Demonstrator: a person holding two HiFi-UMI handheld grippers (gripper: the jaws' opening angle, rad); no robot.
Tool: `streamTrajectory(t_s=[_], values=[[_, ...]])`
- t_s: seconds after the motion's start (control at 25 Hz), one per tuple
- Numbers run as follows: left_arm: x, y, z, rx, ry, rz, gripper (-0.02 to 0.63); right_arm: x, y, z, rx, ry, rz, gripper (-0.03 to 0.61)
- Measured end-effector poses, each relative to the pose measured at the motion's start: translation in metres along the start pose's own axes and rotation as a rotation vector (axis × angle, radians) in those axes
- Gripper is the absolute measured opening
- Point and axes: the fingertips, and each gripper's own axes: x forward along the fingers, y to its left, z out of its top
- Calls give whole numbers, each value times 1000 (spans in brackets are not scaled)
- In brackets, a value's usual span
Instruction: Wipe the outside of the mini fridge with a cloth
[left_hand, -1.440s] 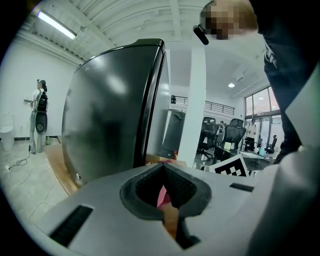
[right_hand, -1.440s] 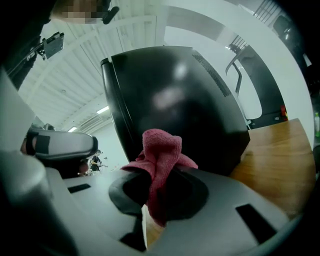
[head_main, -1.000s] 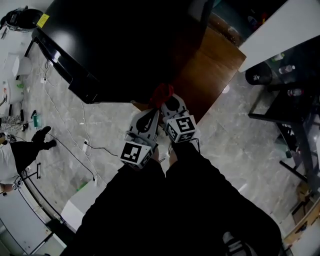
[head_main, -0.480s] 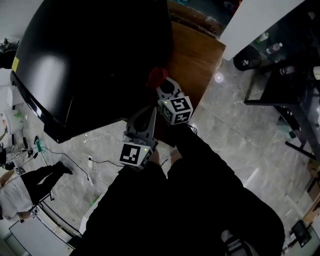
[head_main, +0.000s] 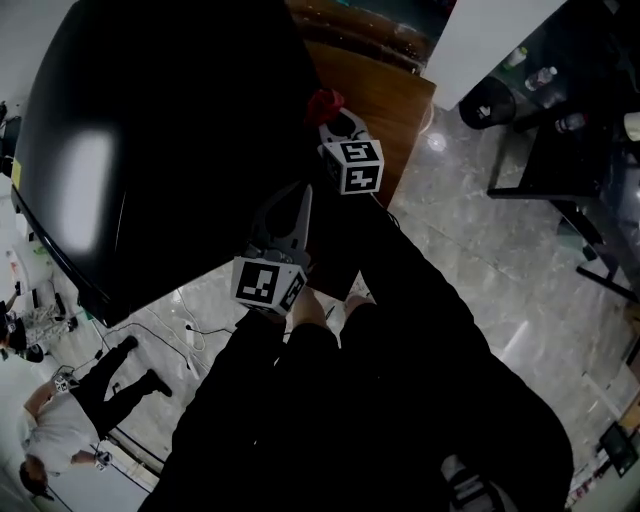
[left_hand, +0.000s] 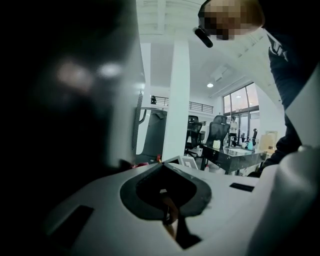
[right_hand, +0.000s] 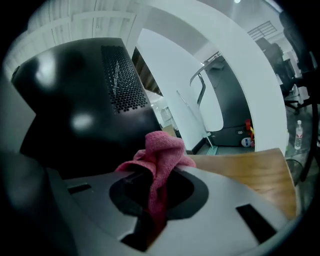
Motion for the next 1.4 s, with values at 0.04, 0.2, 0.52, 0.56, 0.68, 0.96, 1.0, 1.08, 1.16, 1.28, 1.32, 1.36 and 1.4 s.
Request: streamTrajectory(t_s=[0.04,0.2,0.52,0.56,0.68,0.96,1.0,1.08,1.16,1.28,1.32,1.36,1.4], values=[[4,-1,1,5,2,-2,5,3,-6,3,-4,7,-3,49],[18,-12,10,14,-3,-38,5,3,-22,17,-42,18,22,51],[-47,-76,43,-17,-3,-221,5,-151,50,69,-216,-99,204,52],[-62,-87,47,-22,0,-243,5,-178,64,71,-235,-104,240,52],[-110,-88,64,-28,-13,-231,5,-230,117,79,-294,-61,383,52],[-266,-27,111,-116,-75,-3,5,-302,304,66,-341,50,694,58],[-284,-17,115,-116,-93,32,5,-304,328,66,-331,59,738,58],[-319,2,121,-98,-120,86,5,-302,372,72,-247,71,810,58],[-357,21,119,-75,-133,128,5,-302,415,74,-174,87,858,58],[-418,53,111,-65,-154,186,5,-301,482,68,-215,81,917,58],[-438,62,109,-77,-164,203,5,-300,503,62,-225,86,932,58],[-459,72,106,-97,-174,218,5,-299,523,55,-226,97,943,58],[-480,81,104,-119,-185,233,5,-298,543,46,-223,111,954,58]])
